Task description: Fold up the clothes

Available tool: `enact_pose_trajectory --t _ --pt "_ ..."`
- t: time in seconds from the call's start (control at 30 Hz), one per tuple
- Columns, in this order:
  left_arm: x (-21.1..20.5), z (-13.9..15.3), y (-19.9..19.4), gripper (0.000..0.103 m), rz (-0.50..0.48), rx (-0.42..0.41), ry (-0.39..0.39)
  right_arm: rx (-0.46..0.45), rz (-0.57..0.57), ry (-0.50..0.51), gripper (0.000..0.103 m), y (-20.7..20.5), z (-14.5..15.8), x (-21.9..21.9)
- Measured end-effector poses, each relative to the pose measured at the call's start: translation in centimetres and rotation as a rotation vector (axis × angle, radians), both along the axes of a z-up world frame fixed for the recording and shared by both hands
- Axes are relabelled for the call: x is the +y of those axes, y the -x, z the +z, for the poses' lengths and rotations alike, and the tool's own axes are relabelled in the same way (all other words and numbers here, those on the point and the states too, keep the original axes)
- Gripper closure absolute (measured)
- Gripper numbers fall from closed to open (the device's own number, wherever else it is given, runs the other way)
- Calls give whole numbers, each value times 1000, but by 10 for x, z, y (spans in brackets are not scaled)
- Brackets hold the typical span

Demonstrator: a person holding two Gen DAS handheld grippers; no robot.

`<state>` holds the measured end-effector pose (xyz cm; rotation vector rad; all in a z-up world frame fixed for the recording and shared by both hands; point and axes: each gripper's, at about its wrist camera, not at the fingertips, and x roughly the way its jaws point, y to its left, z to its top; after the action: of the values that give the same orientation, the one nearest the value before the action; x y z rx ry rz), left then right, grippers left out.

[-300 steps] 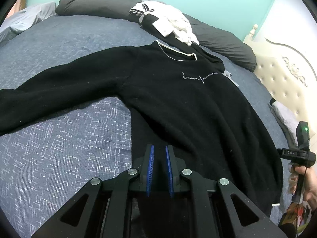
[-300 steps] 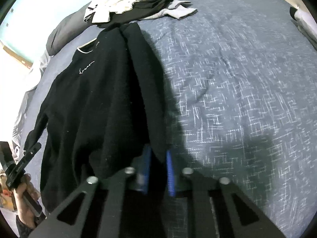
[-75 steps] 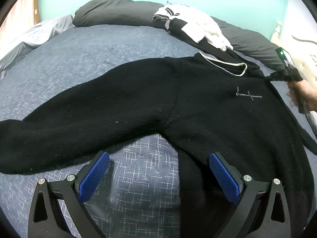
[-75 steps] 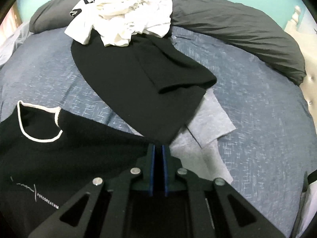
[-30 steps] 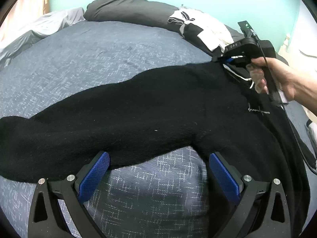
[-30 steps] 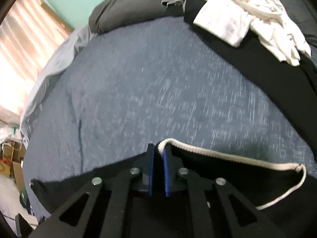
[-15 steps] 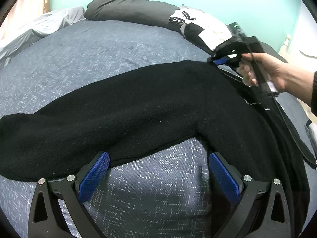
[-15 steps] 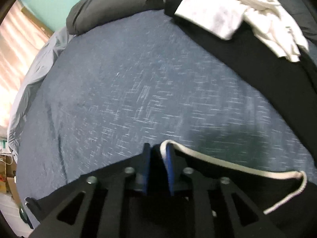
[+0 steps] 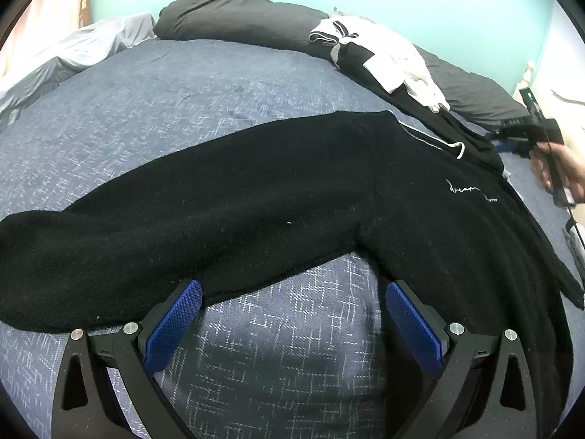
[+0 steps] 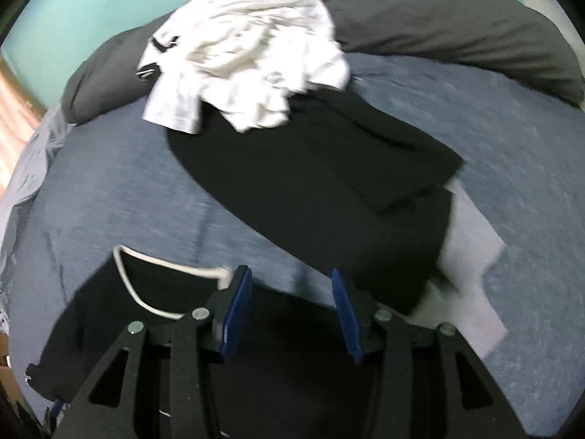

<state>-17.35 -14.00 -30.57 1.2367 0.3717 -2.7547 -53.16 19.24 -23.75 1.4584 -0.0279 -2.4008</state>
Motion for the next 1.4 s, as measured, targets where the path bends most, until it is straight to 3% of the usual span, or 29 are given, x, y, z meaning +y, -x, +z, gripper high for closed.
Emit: enact_pose_trajectory --t 0.33,0.4,0.5,0.8,1.03,1.2,1.4 --pt "2 -2 1 0 -1 -10 12 -13 164 -142 58 -8 -43 -34" --pt "2 -2 1 0 -1 -11 13 -1 181 -150 88 -7 -48 -41" --pt "1 -4 2 0 2 -14 11 40 181 -147 100 -7 -47 -45" --pt "2 -5 3 0 1 -17 21 122 103 -191 101 1 -33 -44" --pt "2 -3 2 0 -1 -11 14 79 59 -135 99 -4 -27 -37" --pt "0 3 -2 0 11 17 -6 87 4 -58 77 -35 -1 -4" --pt "-1 7 -9 0 19 34 2 58 36 -10 75 -106 18 25"
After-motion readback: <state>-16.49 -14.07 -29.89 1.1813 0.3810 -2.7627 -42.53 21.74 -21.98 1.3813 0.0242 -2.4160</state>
